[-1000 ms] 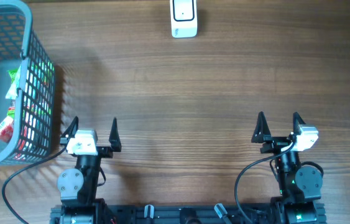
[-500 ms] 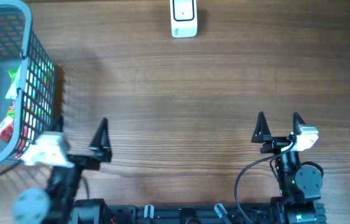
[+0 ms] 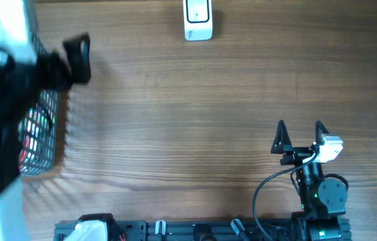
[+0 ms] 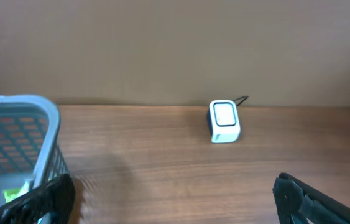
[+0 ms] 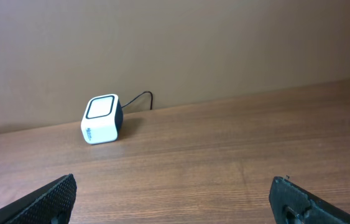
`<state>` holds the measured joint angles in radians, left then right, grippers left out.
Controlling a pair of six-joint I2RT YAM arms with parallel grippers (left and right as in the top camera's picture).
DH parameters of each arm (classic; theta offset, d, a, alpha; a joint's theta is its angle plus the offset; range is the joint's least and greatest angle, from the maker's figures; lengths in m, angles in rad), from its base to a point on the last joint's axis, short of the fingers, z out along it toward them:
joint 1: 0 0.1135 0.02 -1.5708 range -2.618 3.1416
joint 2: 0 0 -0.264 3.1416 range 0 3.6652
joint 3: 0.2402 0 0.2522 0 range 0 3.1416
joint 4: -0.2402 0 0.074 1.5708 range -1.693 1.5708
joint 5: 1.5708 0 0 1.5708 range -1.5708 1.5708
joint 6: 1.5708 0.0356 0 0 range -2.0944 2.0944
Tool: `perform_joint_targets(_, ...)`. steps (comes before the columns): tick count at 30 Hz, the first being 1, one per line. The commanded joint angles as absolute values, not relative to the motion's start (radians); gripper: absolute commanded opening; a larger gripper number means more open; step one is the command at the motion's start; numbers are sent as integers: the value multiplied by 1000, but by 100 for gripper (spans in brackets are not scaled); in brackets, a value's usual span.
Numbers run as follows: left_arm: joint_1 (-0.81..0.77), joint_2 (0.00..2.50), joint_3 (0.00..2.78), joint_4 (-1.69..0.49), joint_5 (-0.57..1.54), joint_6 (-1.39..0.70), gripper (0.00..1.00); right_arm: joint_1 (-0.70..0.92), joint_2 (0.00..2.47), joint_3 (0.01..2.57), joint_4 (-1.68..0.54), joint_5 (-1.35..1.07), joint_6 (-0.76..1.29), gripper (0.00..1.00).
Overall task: Scan the item barcode
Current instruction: 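Reach the left gripper into the basket and grasp the green snack bag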
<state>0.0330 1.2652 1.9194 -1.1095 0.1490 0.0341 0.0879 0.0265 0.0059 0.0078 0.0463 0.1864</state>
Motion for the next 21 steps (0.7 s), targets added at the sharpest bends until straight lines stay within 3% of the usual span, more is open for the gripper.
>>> perform_joint_targets(1,47,1368,1954,-1088,57,86,100,83,23,5,13,59,190,100)
perform_joint_targets(8,264,1526,1954,-1088,7,-16,100,83,23,5,13,59,190,100)
perform_joint_targets(14,516,1597,1954,-1042,176,-15,100,83,23,5,13,59,190,100)
perform_joint_targets(21,687,1673,1950,-1011,175,23,100,83,23,5,13,59,190,100)
